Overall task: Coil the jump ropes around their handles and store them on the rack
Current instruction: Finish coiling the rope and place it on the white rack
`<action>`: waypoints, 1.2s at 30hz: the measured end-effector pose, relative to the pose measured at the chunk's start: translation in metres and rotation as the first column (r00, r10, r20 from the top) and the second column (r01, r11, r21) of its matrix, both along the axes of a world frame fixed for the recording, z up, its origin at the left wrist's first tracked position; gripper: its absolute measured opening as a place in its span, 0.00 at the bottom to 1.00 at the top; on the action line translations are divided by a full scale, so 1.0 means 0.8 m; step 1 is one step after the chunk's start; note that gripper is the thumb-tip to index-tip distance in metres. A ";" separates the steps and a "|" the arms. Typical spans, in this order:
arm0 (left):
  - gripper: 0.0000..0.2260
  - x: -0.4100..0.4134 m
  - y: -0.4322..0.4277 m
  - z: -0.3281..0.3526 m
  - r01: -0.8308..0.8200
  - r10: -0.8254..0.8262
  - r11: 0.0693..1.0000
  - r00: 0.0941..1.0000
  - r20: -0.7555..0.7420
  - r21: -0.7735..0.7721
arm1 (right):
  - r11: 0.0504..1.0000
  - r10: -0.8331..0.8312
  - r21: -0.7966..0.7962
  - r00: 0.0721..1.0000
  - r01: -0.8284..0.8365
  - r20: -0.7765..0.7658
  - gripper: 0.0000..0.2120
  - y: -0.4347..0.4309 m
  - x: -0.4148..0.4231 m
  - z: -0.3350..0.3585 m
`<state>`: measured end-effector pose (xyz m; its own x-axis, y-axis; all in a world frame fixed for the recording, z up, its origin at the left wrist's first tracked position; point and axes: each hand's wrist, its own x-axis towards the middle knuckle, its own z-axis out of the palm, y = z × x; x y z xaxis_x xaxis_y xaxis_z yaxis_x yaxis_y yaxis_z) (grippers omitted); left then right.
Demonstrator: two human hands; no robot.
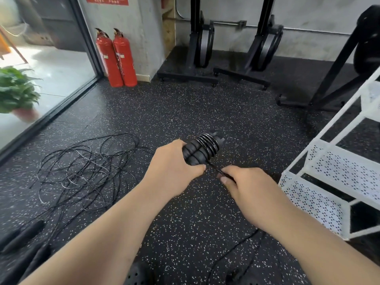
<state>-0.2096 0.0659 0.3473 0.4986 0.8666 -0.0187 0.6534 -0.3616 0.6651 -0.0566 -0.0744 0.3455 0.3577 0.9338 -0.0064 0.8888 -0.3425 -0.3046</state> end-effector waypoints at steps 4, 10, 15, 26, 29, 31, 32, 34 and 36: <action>0.18 0.002 0.006 -0.011 0.005 0.000 0.998 0.997 -0.082 0.066 | 0.995 0.097 -0.023 0.953 -0.094 0.286 0.14 -0.008 -0.013 0.027; 0.17 0.006 0.001 -0.020 0.152 -0.095 0.977 0.937 -0.336 0.148 | 0.975 0.218 -0.049 0.907 -0.215 0.360 0.14 -0.003 -0.017 0.048; 0.16 0.009 -0.018 -0.022 0.419 -0.336 0.901 0.840 -0.426 0.114 | 0.976 0.211 0.013 0.953 -0.219 0.215 0.10 -0.001 0.023 0.052; 0.17 0.010 -0.049 -0.002 0.706 -0.681 0.708 0.686 -0.256 0.010 | 0.972 0.205 0.004 0.839 -0.236 -0.504 0.06 -0.008 0.085 0.035; 0.18 0.008 -0.054 0.008 0.702 -0.700 0.711 0.702 -0.130 -0.039 | 0.979 0.169 0.017 0.762 -0.203 -0.625 0.06 -0.015 0.090 0.037; 0.21 0.007 -0.054 0.014 0.660 -0.663 0.748 0.747 -0.046 -0.076 | 0.987 0.128 0.019 0.718 -0.157 -0.684 0.09 -0.017 0.091 0.041; 0.22 0.006 -0.053 0.017 0.631 -0.634 0.769 0.774 0.009 -0.097 | 0.990 0.113 0.023 0.690 -0.138 -0.715 0.11 -0.018 0.093 0.040; 0.24 0.006 -0.051 0.023 0.583 -0.570 0.799 0.812 0.126 -0.148 | 0.997 0.074 0.039 0.653 -0.068 -0.753 0.15 -0.017 0.093 0.039; 0.26 0.006 -0.048 0.025 0.553 -0.513 0.807 0.830 0.221 -0.205 | 0.997 -0.018 0.040 0.689 0.069 -0.725 0.18 -0.016 0.088 0.034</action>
